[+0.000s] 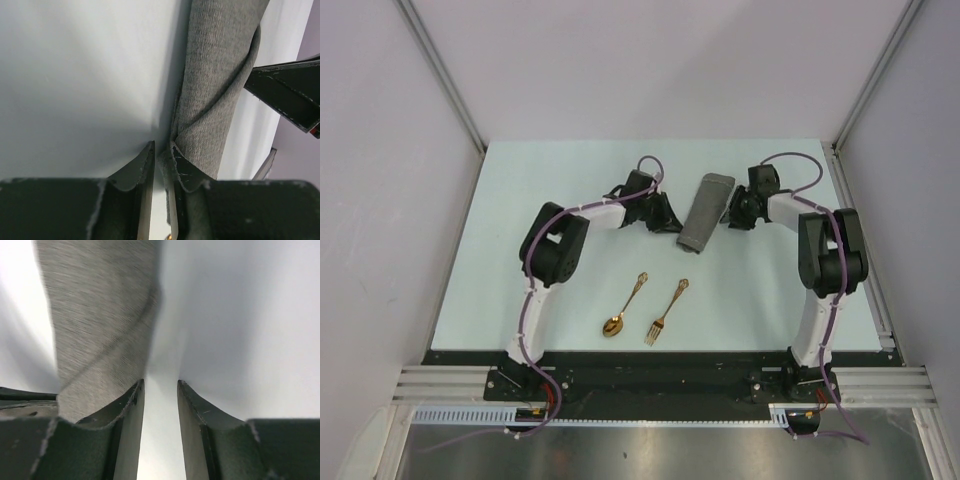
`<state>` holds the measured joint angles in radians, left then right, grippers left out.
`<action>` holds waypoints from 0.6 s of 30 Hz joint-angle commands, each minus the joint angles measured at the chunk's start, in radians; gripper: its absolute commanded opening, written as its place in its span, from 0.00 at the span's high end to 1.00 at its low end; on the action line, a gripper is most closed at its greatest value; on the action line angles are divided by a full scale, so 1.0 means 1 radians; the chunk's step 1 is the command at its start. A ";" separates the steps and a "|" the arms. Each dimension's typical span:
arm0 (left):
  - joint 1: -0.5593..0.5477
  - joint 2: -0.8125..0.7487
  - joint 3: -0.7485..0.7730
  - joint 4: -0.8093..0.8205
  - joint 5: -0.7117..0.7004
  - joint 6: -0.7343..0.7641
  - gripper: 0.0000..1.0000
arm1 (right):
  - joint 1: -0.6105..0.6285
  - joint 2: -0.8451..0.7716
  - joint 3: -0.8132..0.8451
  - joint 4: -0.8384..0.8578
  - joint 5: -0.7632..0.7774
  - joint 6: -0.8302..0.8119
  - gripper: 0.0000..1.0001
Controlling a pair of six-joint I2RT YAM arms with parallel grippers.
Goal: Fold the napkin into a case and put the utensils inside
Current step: Rotate the smaller rectangle-folded napkin at the center of the board, then pick up the fork from the center of the board.
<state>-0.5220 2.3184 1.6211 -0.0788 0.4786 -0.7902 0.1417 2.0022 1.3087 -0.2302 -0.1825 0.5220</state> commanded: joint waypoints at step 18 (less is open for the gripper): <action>-0.206 -0.792 -0.607 -0.225 -0.313 0.325 0.38 | 0.115 -0.603 -0.313 -0.300 0.019 -0.060 0.18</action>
<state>-0.5919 1.6127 1.1648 -0.2287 0.2249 -0.5552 0.2722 1.4681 0.9962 -0.4553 -0.1329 0.4446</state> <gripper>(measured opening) 0.605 0.809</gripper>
